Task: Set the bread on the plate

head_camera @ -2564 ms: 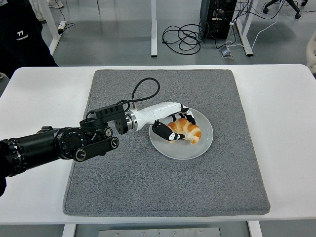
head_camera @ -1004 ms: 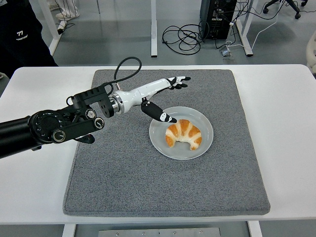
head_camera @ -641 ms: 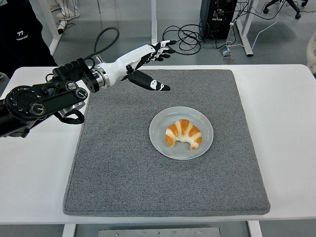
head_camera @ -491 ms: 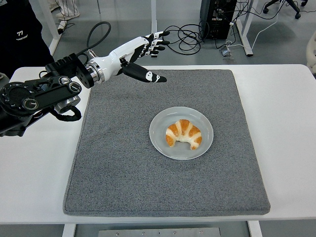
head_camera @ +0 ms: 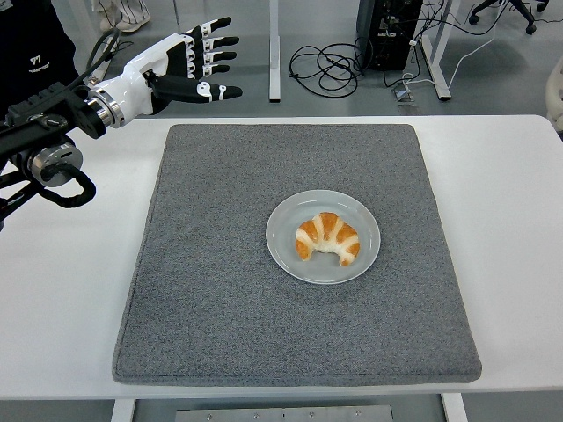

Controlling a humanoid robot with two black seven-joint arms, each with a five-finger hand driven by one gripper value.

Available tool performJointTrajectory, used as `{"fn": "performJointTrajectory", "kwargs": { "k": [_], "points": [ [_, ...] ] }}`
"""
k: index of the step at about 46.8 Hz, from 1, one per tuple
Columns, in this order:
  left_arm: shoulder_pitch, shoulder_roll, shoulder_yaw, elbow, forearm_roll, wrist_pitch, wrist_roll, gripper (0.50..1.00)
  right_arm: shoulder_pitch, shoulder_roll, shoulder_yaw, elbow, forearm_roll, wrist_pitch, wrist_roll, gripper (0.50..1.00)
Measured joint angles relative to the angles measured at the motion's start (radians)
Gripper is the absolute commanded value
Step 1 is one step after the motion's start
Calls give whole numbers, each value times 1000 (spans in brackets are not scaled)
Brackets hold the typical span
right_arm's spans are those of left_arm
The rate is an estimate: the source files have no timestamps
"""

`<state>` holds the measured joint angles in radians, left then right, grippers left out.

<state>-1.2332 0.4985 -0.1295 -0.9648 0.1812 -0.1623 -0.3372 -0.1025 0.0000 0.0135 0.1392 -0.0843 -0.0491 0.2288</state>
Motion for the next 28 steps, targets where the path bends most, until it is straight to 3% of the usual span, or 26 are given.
{"fn": "performJointTrajectory", "kwargs": {
  "k": [20,28],
  "points": [
    [147,75,-128,0,-14,-121,-3,974,0,0,0,7,0,0,0,1000],
    [169,88,-139,4,-14,-137,-2,974,1,0,2,7,0,0,0,1000]
  ]
}}
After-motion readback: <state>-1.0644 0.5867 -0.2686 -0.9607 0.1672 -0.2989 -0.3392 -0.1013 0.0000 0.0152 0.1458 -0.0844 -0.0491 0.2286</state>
